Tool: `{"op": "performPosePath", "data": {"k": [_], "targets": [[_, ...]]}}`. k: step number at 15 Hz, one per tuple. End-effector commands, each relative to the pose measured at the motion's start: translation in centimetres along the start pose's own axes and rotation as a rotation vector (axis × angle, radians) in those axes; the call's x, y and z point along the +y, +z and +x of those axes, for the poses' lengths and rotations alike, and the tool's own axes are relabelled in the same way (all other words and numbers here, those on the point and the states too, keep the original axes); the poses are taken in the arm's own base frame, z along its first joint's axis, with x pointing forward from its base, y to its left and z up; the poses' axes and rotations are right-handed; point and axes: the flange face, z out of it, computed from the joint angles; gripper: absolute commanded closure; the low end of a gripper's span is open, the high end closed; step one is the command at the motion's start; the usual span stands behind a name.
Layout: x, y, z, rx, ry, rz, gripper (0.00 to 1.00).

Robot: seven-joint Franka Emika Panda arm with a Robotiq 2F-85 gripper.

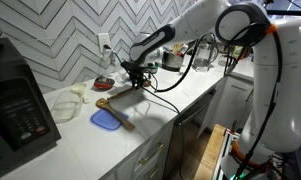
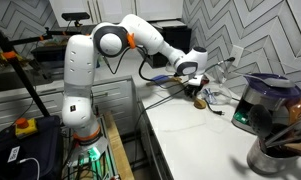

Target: Pick up the wooden spoon from the counter and put it on top of the microwave

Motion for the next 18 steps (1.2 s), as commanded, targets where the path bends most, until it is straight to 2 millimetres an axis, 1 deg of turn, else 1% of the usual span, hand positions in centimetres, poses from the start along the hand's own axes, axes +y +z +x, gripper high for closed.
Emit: {"op": "performPosePath", "data": {"k": [1,2,4,5,7,9,11,12,14,16,18], "targets": [[-0.1,0.6,0.5,-0.005,0.055,-0.038,0.92],[-0.1,0.3,0.4,-0.006,0.06,-0.036,1.0],[0.2,-0.8,0.3,0.005,0.063,-0.027,0.95],[0.6,-1.3,0.5,0.02,0.058,-0.038,0.95],[1.8,-2.4,1.5,0.052,0.063,-0.063,0.95],[3.6,-4.1,3.1,0.11,0.088,-0.058,0.95],[5.3,-6.3,4.8,0.194,0.126,-0.019,0.95],[6.3,-7.8,5.8,0.251,0.148,0.011,0.95],[8.4,-10.3,7.6,0.365,0.196,0.014,0.95],[10.6,-13.4,9.0,0.493,0.241,0.022,0.95],[12.7,-16.5,9.6,0.627,0.286,0.021,0.95]]}}
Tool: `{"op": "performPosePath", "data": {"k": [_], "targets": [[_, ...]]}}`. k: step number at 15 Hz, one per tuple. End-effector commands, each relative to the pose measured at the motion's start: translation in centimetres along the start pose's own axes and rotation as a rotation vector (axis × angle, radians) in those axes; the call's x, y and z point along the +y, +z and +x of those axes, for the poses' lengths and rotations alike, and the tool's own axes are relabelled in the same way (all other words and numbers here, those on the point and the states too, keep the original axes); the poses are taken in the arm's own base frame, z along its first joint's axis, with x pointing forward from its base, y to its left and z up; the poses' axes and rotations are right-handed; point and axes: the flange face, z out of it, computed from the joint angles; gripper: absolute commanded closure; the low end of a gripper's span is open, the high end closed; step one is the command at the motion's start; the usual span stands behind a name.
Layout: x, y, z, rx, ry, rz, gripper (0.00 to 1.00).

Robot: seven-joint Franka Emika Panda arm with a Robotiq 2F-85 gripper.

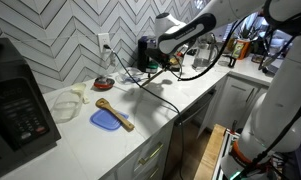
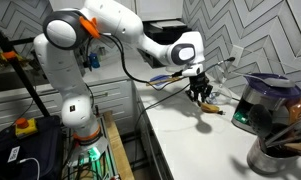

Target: Pick up the wooden spoon from the counter and put it on top of the microwave

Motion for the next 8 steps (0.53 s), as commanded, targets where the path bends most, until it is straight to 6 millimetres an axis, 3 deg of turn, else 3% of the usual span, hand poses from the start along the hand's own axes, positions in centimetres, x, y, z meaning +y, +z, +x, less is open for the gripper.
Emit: {"op": "performPosePath", "data": {"k": [1,8], "targets": [[4.6,-4.7,3.7,0.205,0.074,0.013,0.95],[7.9,-17.3,5.3,0.304,0.197,0.336,0.95]]}}
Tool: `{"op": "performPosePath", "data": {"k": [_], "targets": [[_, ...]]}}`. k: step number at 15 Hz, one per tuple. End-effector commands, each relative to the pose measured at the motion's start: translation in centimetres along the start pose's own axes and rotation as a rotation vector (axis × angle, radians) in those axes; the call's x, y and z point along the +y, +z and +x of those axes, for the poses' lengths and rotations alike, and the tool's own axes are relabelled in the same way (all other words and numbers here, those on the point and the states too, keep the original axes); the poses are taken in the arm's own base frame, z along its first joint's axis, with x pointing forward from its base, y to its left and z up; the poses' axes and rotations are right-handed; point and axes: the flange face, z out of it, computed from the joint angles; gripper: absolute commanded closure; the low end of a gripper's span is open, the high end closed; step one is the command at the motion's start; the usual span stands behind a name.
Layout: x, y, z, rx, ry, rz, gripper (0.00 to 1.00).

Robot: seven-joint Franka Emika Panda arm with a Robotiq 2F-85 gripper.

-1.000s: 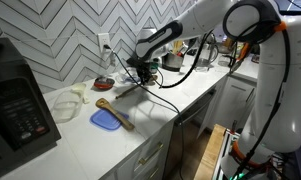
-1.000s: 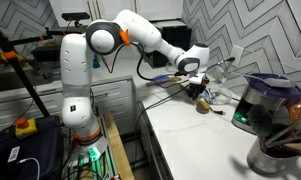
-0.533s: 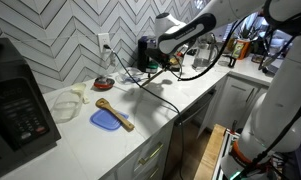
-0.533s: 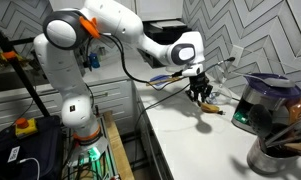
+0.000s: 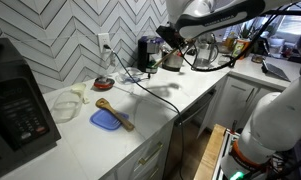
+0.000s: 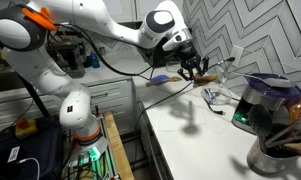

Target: Pick up the wooden spoon from the counter and put it on top of the microwave

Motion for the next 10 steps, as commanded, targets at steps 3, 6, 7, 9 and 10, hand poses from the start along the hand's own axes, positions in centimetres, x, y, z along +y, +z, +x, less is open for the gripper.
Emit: {"op": "performPosePath", "data": {"k": [3,6,7,9,10], "targets": [[1.1,-8.0,2.1,-0.07,0.098,0.27,0.95],[-0.3,-8.5,0.6,-0.233,0.083,0.372,0.95],[-0.3,-7.3,-0.7,-0.289,0.062,0.376,0.95],[-0.6,-8.2,-0.1,-0.238,0.064,0.374,0.78],[-0.6,-7.7,-0.6,-0.254,0.06,0.372,0.78]]}}
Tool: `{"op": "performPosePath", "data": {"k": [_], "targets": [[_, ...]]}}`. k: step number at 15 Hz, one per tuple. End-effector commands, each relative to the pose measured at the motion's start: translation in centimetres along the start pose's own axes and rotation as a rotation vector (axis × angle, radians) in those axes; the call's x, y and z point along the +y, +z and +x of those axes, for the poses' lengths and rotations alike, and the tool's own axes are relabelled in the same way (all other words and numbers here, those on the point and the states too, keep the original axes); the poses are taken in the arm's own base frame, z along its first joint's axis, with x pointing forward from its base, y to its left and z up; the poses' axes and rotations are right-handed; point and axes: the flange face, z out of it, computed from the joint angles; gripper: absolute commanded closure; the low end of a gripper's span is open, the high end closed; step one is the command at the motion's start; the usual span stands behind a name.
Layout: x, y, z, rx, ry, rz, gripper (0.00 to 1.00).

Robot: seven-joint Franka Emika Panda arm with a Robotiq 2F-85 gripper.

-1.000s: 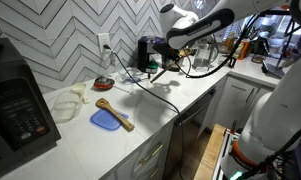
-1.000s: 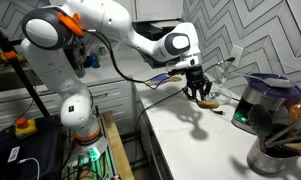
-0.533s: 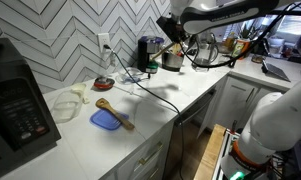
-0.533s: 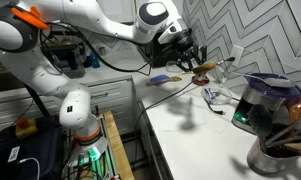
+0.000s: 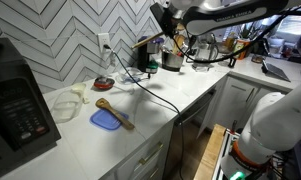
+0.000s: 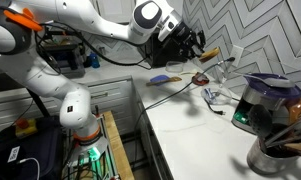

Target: Pick up the wooden spoon from the counter and put it on top of the microwave

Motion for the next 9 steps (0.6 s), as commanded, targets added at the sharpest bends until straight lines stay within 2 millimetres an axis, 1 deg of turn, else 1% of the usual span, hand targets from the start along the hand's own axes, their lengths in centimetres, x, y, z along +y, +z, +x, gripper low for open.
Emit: {"op": "performPosePath", "data": {"k": [1,3,4,6,9], "targets": [[0.1,0.4,-0.1,-0.006,-0.001,-0.004,0.78],[0.1,0.5,-0.2,-0.01,0.0,-0.006,0.78],[0.1,0.5,-0.2,-0.01,0.001,-0.006,0.95],[-1.4,-0.7,-0.7,-0.137,0.075,0.059,0.95],[-4.9,-2.8,-1.2,-0.282,0.143,0.126,0.95]]}}
